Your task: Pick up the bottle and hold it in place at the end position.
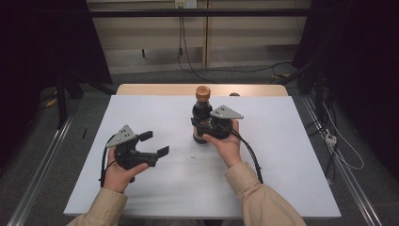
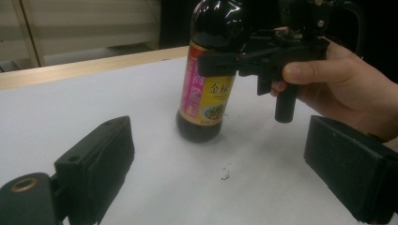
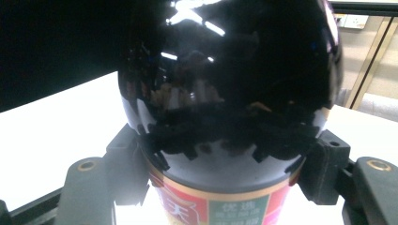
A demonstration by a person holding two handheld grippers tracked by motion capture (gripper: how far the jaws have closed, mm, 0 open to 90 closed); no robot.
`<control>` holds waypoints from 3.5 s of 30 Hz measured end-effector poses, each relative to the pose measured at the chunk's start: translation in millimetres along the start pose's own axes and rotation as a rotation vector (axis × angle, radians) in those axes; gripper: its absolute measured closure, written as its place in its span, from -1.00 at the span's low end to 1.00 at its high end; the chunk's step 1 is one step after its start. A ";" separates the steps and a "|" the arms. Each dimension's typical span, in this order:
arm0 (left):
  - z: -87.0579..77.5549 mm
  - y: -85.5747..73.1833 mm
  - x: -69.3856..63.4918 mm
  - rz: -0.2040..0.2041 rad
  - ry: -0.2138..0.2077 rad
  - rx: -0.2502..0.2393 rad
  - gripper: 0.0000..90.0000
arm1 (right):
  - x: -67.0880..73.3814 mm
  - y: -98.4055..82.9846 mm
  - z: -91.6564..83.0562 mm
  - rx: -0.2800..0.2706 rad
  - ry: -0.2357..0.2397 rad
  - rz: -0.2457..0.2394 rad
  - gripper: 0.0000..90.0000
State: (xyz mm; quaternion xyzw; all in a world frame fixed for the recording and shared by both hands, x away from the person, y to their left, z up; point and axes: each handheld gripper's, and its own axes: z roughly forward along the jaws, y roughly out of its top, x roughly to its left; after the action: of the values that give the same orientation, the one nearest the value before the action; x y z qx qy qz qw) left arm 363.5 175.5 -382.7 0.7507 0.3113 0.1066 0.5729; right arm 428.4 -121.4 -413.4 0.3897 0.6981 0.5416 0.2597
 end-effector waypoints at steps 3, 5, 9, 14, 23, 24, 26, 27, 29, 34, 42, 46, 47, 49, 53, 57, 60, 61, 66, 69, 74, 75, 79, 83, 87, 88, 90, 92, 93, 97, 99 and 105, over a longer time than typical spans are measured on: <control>5.2 9.1 -0.3 0.014 -0.010 0.009 -0.77 | 0.1 -0.3 0.1 0.000 0.000 0.003 -0.32; 7.4 14.5 -0.1 0.024 -0.010 0.013 -0.76 | -0.2 -0.4 0.0 0.002 0.000 0.005 -0.32; 13.5 25.4 0.6 0.032 -0.020 0.011 -0.71 | -0.1 -0.1 -0.1 0.007 0.003 0.007 -0.32; 23.1 38.1 -0.8 0.050 -0.040 0.024 -0.68 | 0.0 -0.9 0.0 0.001 0.000 0.008 -0.32; 32.2 52.2 -2.5 0.063 -0.046 0.023 -0.67 | 0.0 -1.4 -0.2 -0.001 0.000 0.010 -0.32; 32.8 52.6 -2.7 0.063 -0.051 0.025 -0.67 | 0.1 -1.7 -0.1 -0.003 0.000 0.008 -0.32; 33.5 53.2 -2.9 0.071 -0.048 0.032 -0.67 | 0.0 -2.0 0.0 -0.005 0.000 0.008 -0.32; 33.9 53.2 -3.1 0.069 -0.048 0.032 -0.67 | 0.0 -2.0 0.1 -0.005 0.000 0.008 -0.32; 34.7 52.6 -2.6 0.069 -0.045 0.035 -0.67 | 0.1 -2.0 -0.2 -0.001 0.000 0.012 -0.32; 34.5 53.3 -3.8 0.066 -0.045 0.035 -0.67 | 0.1 -1.6 -0.4 0.002 -0.001 0.009 -0.32; 40.4 61.3 -9.7 0.073 -0.056 0.040 -0.69 | 0.5 -1.4 -0.3 0.004 -0.003 0.013 -0.32; 42.2 63.6 -12.2 0.082 -0.071 0.048 -0.70 | 0.9 -1.5 -0.1 0.005 -0.006 0.014 -0.32; 42.3 64.4 -11.7 0.085 -0.071 0.048 -0.70 | 0.9 -1.6 0.2 0.003 -0.006 0.013 -0.32; 42.7 65.6 -10.6 0.080 -0.072 0.045 -0.70 | 0.5 -1.1 0.2 0.007 -0.005 0.014 -0.32; 44.8 68.2 -10.0 0.080 -0.069 0.042 -0.70 | 0.0 -0.9 0.3 0.011 -0.004 0.012 -0.32; 49.0 69.2 -11.1 0.081 -0.067 0.044 -0.70 | 0.8 -1.2 0.5 0.007 -0.005 0.013 -0.32; 52.9 71.3 -10.7 0.086 -0.065 0.049 -0.70 | 0.1 -1.0 0.3 0.012 -0.002 0.009 -0.32; 54.0 72.0 -10.7 0.084 -0.066 0.047 -0.70 | 0.4 -1.1 0.2 0.010 -0.002 0.012 -0.32; 58.3 75.4 -13.3 0.092 -0.070 0.047 -0.67 | 1.0 -1.7 0.0 0.008 -0.008 0.008 -0.33; 61.0 78.0 -13.0 0.093 -0.067 0.045 -0.67 | 0.8 -1.3 0.3 0.011 -0.006 0.010 -0.33; 65.4 81.6 -10.6 0.089 -0.060 0.042 -0.66 | 1.3 -1.9 0.5 0.008 -0.011 0.008 -0.33; 66.3 82.4 -10.4 0.090 -0.057 0.042 -0.66 | 1.3 -2.0 0.4 0.008 -0.011 0.008 -0.33; 69.3 86.0 -9.9 0.093 -0.052 0.036 -0.63 | 1.3 -1.9 -0.2 0.009 -0.009 0.009 -0.33; 70.3 92.1 -8.7 0.103 -0.060 0.021 -0.45 | 1.9 -2.3 0.2 0.008 -0.013 0.007 -0.33; 71.7 99.4 -9.0 0.127 -0.065 0.025 -0.19 | 1.4 -2.3 0.2 0.009 -0.011 0.008 -0.33; 72.3 101.3 -8.9 0.129 -0.072 0.025 -0.14 | 1.6 -2.4 0.2 0.008 -0.011 0.008 -0.33; 73.3 104.4 -8.5 0.144 -0.059 0.038 -0.02 | 1.6 -2.4 0.2 0.009 -0.011 0.008 -0.33; 74.4 106.8 -7.9 0.150 -0.056 0.047 0.05 | 1.5 -2.4 0.2 0.008 -0.012 0.007 -0.33; 75.1 108.3 -7.3 0.154 -0.048 0.052 0.08 | 1.6 -2.4 0.1 0.009 -0.012 0.006 -0.33; 78.0 112.7 -5.7 0.159 -0.065 0.068 0.17 | 1.5 -2.5 0.2 0.009 -0.011 0.006 -0.33; 79.1 115.4 -5.6 0.161 -0.071 0.074 0.20 | 1.5 -2.6 0.3 0.009 -0.011 0.007 -0.33; 79.4 122.2 -5.9 0.162 -0.063 0.070 0.26 | 1.6 -2.6 0.1 0.011 -0.010 0.009 -0.33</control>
State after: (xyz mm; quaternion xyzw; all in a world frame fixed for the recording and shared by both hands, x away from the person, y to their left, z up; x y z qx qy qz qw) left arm 442.1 90.7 -293.8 0.7960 0.2349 0.1179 0.5453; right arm 426.8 -120.2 -415.8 0.3972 0.6980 0.5368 0.2586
